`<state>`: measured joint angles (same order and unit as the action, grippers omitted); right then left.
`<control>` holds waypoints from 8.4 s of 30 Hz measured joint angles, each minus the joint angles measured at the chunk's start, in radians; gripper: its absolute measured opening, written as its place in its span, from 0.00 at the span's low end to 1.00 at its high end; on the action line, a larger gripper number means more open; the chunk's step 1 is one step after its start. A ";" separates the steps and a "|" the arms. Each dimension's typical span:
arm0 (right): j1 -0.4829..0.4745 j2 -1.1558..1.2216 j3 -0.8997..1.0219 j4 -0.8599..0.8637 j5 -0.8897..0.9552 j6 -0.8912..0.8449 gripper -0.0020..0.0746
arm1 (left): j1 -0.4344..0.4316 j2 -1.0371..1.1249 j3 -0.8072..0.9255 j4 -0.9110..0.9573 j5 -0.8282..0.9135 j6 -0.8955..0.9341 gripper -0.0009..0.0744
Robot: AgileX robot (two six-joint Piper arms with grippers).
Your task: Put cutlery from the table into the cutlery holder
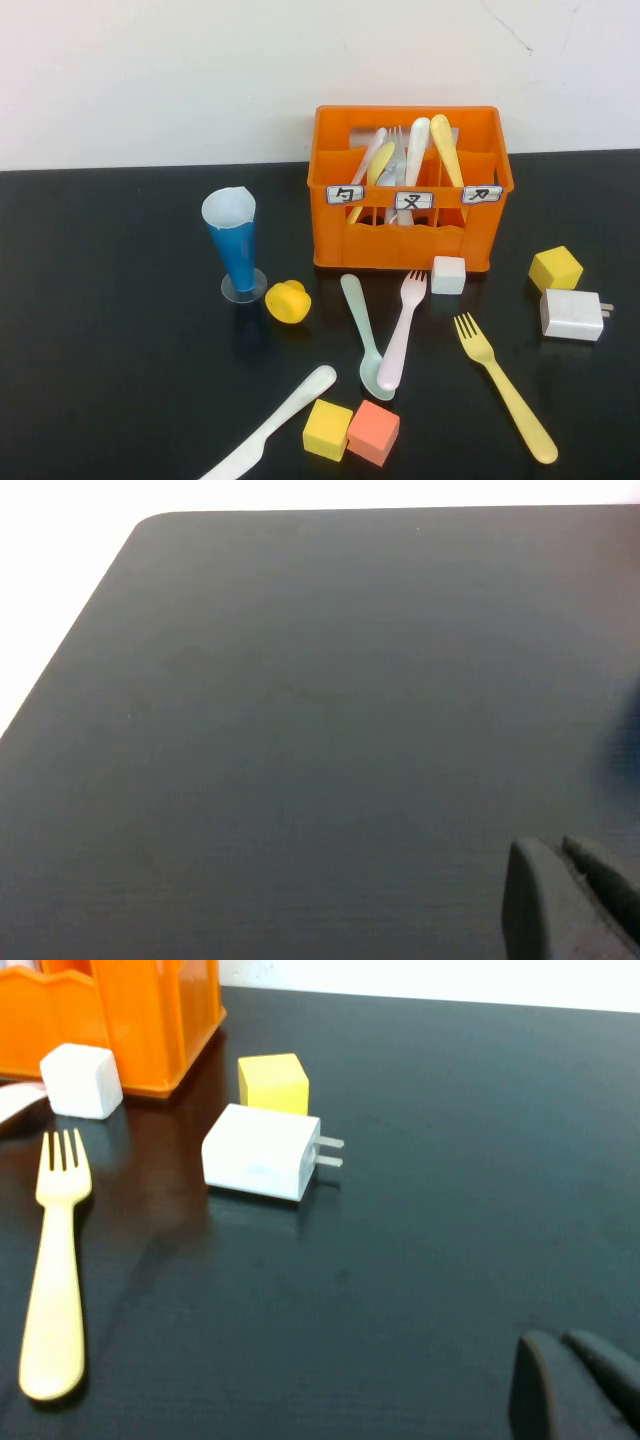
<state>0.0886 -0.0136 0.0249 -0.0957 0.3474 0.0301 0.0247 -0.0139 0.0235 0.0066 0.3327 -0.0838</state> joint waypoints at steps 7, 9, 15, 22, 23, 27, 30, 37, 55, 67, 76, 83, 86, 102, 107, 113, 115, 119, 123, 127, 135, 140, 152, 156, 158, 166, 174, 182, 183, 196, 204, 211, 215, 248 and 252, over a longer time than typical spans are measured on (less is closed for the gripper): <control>0.000 0.000 0.000 0.000 0.000 0.000 0.02 | 0.000 0.000 0.000 0.000 0.000 0.000 0.01; 0.000 0.000 0.000 0.000 0.000 0.000 0.02 | 0.000 0.000 0.000 0.000 0.000 0.000 0.01; 0.000 0.000 0.000 0.000 0.000 0.000 0.02 | 0.000 0.000 0.000 0.000 0.000 0.000 0.01; 0.000 0.000 0.000 0.000 0.000 0.000 0.02 | 0.000 0.000 0.000 0.000 0.000 -0.004 0.01; 0.000 0.000 0.000 0.000 0.000 0.000 0.02 | 0.000 0.000 0.000 0.000 0.000 -0.004 0.01; 0.000 0.000 0.000 0.000 0.000 0.000 0.02 | 0.000 0.000 0.000 0.000 0.000 -0.004 0.01; 0.000 0.000 0.000 0.000 0.000 0.000 0.02 | 0.000 0.000 0.000 0.000 0.000 -0.004 0.01; 0.000 0.000 0.000 0.000 0.000 0.000 0.02 | 0.000 0.000 0.000 0.000 0.000 -0.004 0.01; 0.000 0.000 0.000 0.026 0.000 0.002 0.02 | 0.000 0.000 0.000 0.000 0.000 -0.002 0.01; 0.000 0.000 0.000 0.026 0.000 0.002 0.02 | 0.000 0.000 0.000 0.000 0.000 -0.001 0.01; 0.000 0.000 0.000 0.026 0.000 0.002 0.02 | 0.000 0.000 0.004 0.076 -0.058 -0.001 0.01; 0.000 0.000 0.000 0.026 0.000 0.002 0.02 | 0.000 0.000 0.005 0.060 -0.198 -0.001 0.01; 0.000 0.000 0.000 0.026 0.000 0.002 0.02 | 0.000 0.000 0.005 -0.001 -0.297 -0.003 0.01; 0.000 0.000 0.000 0.027 0.000 0.002 0.02 | 0.000 0.000 0.005 -0.080 -0.620 -0.136 0.01; 0.000 0.000 0.000 0.027 0.000 0.002 0.02 | 0.000 0.000 0.005 -0.080 -0.638 -0.551 0.01; 0.000 0.000 0.000 0.027 0.000 0.002 0.02 | 0.000 0.000 0.005 -0.083 -0.636 -0.965 0.01; 0.000 0.000 0.000 0.027 0.000 0.002 0.02 | 0.000 0.000 0.005 -0.087 -0.636 -1.001 0.01; 0.000 0.000 0.000 0.027 0.000 0.002 0.02 | 0.000 0.000 0.005 -0.060 -0.656 -1.074 0.01; 0.000 0.000 0.000 0.027 0.000 0.002 0.02 | -0.002 0.005 -0.037 0.218 -0.598 -1.240 0.01; 0.000 0.000 0.000 0.027 0.000 0.002 0.02 | -0.027 0.112 -0.236 0.827 -0.537 -1.529 0.01; 0.000 0.000 0.000 0.028 0.000 0.002 0.02 | -0.038 0.526 -0.649 1.703 -1.169 -2.023 0.01; 0.000 0.000 0.000 0.028 0.000 0.002 0.02 | -0.022 0.748 -0.746 1.772 -1.361 -2.041 0.01; 0.000 0.000 0.000 0.028 0.000 0.002 0.02 | -0.021 0.823 -0.762 1.771 -0.740 -1.835 0.01; 0.000 0.000 0.000 0.028 0.000 0.002 0.02 | -0.019 0.847 -0.762 1.752 -0.536 -1.802 0.01; 0.000 0.000 0.000 0.028 0.000 0.002 0.02 | -0.018 0.869 -0.762 1.746 -0.504 -1.800 0.01; 0.000 0.000 0.000 0.029 0.000 0.002 0.02 | -0.015 0.925 -0.762 1.722 -0.553 -1.747 0.01; 0.000 0.000 0.000 0.029 0.000 0.002 0.02 | -0.054 0.945 -0.753 0.966 -0.501 -1.028 0.01; 0.000 0.000 0.000 0.031 0.000 0.002 0.02 | -0.267 1.007 -0.753 0.129 0.117 0.107 0.01; 0.000 0.000 0.000 0.031 0.000 0.002 0.02 | -0.282 1.022 -0.759 0.030 0.176 0.208 0.01; 0.000 0.000 0.000 0.031 0.000 0.003 0.02 | -0.309 1.300 -1.045 -0.258 0.648 0.418 0.17; 0.000 0.000 0.000 0.031 0.000 0.003 0.02 | -0.398 1.476 -1.150 -0.094 0.706 0.418 0.34; 0.000 0.000 0.000 0.031 0.000 0.003 0.02 | -0.456 1.589 -1.173 -0.080 0.644 0.419 0.35; 0.000 0.000 0.000 0.031 0.000 0.003 0.02 | -0.514 1.651 -1.176 -0.082 0.637 0.434 0.35; 0.000 0.000 0.000 0.031 0.000 0.003 0.02 | -0.662 1.825 -1.187 -0.036 0.393 0.360 0.52; 0.000 0.000 0.000 0.031 0.000 0.003 0.02 | -0.666 1.832 -1.191 -0.036 0.393 0.347 0.55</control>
<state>0.0886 -0.0136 0.0249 -0.0645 0.3474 0.0332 -0.6412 1.8177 -1.1671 -0.0292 0.7258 0.2629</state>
